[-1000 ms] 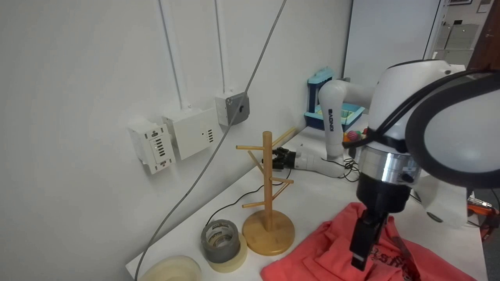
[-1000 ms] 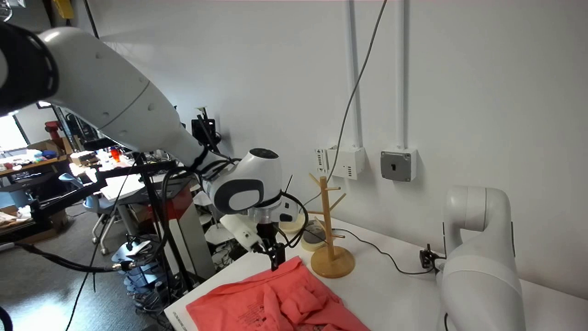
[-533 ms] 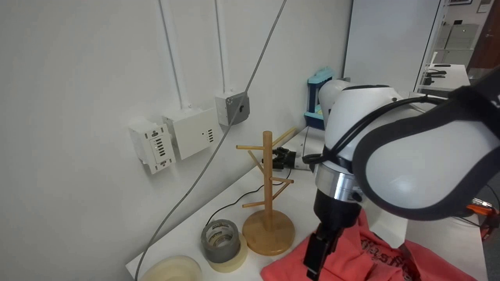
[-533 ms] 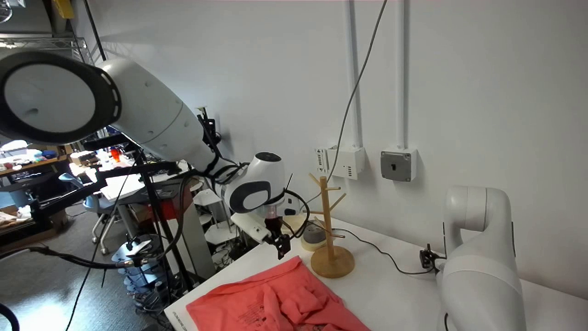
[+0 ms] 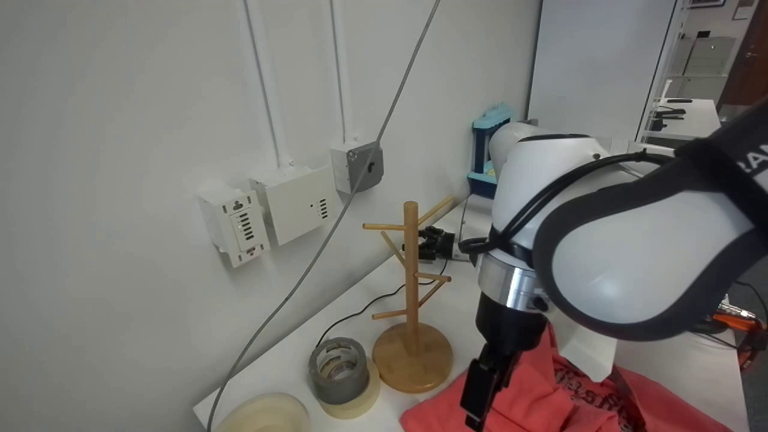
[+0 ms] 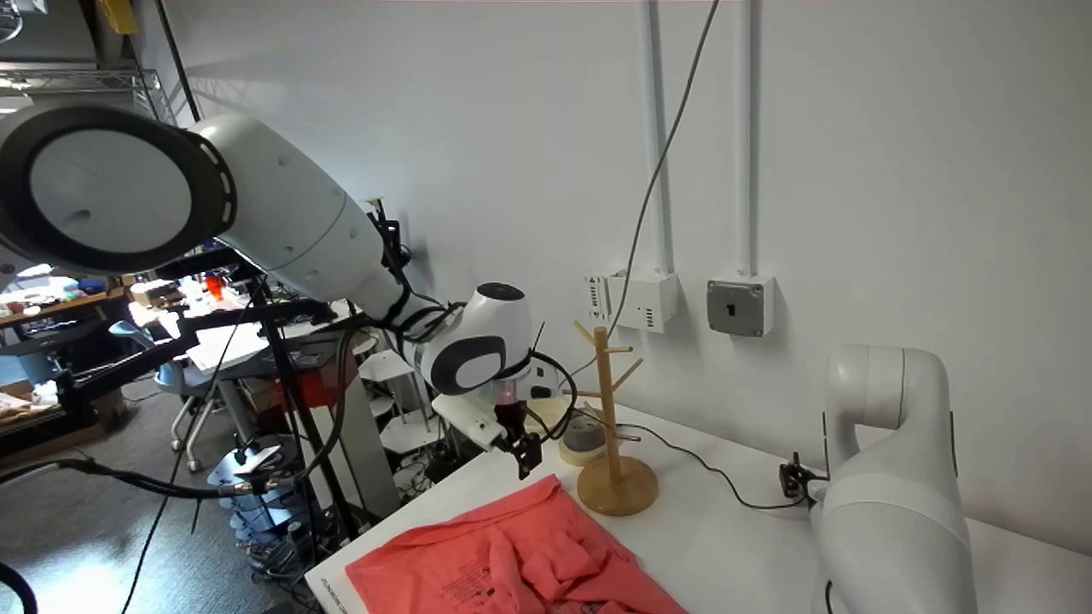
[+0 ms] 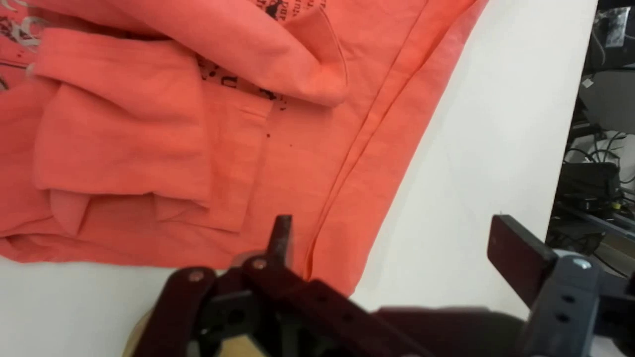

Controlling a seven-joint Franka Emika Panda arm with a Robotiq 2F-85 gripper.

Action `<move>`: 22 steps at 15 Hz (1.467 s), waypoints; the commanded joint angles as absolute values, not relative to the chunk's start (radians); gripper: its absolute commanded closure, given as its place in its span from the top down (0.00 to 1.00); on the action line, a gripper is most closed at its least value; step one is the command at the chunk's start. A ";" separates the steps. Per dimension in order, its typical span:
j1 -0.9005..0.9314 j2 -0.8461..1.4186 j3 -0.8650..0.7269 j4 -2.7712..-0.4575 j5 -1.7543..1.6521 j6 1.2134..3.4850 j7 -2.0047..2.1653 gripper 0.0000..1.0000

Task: Fold the shirt once

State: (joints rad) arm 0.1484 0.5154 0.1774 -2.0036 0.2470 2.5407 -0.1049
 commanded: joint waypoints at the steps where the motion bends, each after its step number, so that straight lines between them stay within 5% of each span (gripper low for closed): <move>1: 0.154 0.570 0.152 -1.954 0.173 2.553 -0.081 1.00; 22: 0.230 0.982 0.102 -1.489 -0.050 2.548 -0.077 1.00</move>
